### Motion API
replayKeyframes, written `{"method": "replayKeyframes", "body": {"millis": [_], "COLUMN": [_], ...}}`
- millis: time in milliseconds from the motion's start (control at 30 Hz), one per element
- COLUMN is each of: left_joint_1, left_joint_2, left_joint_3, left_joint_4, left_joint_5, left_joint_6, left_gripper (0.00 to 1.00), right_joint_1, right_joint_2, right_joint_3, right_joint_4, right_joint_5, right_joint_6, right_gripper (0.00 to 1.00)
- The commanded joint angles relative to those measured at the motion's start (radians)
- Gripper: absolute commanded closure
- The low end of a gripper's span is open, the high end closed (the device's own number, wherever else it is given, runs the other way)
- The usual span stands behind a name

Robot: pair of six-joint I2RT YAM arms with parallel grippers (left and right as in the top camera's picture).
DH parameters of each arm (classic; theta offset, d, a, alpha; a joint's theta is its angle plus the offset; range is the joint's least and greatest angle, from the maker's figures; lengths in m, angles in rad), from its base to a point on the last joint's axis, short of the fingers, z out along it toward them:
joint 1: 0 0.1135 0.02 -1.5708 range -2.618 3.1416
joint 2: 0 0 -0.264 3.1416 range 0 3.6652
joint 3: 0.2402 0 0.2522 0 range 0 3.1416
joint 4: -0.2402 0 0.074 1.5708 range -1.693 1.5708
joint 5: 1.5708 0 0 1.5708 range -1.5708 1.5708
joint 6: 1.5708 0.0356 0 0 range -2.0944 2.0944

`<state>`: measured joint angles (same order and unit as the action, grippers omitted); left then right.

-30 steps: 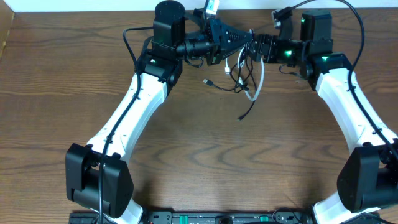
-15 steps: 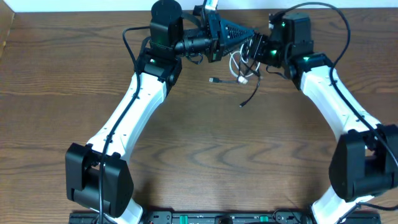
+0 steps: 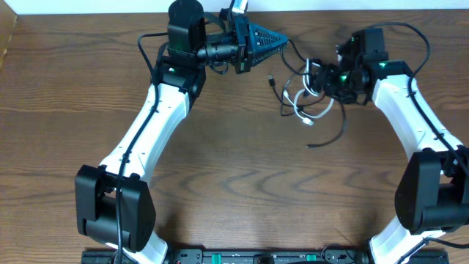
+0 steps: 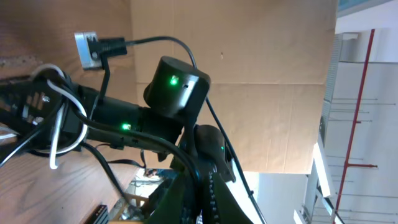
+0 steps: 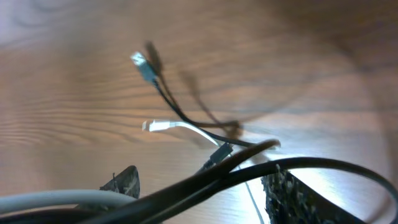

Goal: Untangle cables
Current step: 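Pull the grippers apart and drop the cables onto the table, then lower the left gripper toward the cable pile again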

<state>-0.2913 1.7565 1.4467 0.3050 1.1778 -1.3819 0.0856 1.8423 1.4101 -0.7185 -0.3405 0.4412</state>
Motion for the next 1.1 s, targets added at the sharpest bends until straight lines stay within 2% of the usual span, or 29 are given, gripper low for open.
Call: {"method": "replayKeyframes", "body": {"millis": [0, 133, 233, 333, 433, 533, 567, 633, 667, 700, 733, 900, 1067], "left_joint_1": [0.04, 0.061, 0.074, 0.077, 0.066, 0.048, 0.034, 0.006, -0.01, -0.027, -0.051, -0.153, -0.185], "left_joint_2": [-0.036, -0.036, -0.036, -0.036, -0.036, -0.035, -0.033, -0.025, -0.018, -0.011, 0.002, 0.081, 0.185], "left_joint_3": [0.03, 0.03, 0.03, 0.03, 0.03, 0.03, 0.03, 0.03, 0.03, 0.03, 0.03, 0.03, 0.03], "left_joint_4": [0.031, 0.031, 0.03, -0.029, -0.228, -0.531, -0.658, -0.756, -0.774, -0.776, -0.769, -0.684, -0.629], "left_joint_5": [0.053, 0.071, 0.098, 0.12, 0.092, -0.083, -0.237, -0.439, -0.512, -0.566, -0.625, -0.754, -0.753], "left_joint_6": [0.027, 0.028, 0.084, 0.2, 0.375, 0.588, 0.659, 0.706, 0.706, 0.705, 0.704, 0.658, 0.51], "left_gripper": [0.93, 0.93, 0.93, 0.93, 0.93, 0.92, 0.92, 0.93, 0.91, 0.82, 0.66, 0.38, 0.38], "right_joint_1": [-0.034, -0.034, -0.034, -0.034, -0.034, -0.034, -0.034, -0.034, -0.034, -0.033, -0.033, -0.032, -0.032], "right_joint_2": [0.025, 0.025, 0.025, 0.025, 0.025, 0.025, 0.025, 0.025, 0.025, 0.025, 0.025, 0.025, 0.025], "right_joint_3": [-0.016, -0.027, -0.043, -0.057, -0.06, -0.06, -0.06, -0.06, -0.06, -0.06, -0.06, -0.06, -0.06], "right_joint_4": [-0.065, -0.097, -0.096, -0.093, -0.094, -0.093, -0.093, -0.094, -0.095, -0.095, -0.096, -0.105, -0.108], "right_joint_5": [0.234, 0.275, 0.275, 0.273, 0.266, 0.253, 0.251, 0.251, 0.251, 0.251, 0.251, 0.251, 0.251], "right_joint_6": [-0.058, -0.089, -0.091, -0.09, -0.091, -0.091, -0.091, -0.091, -0.091, -0.091, -0.091, -0.091, -0.091], "right_gripper": [0.41, 0.42, 0.43, 0.44, 0.44, 0.43, 0.43, 0.42, 0.42, 0.41, 0.41, 0.4, 0.39]}}
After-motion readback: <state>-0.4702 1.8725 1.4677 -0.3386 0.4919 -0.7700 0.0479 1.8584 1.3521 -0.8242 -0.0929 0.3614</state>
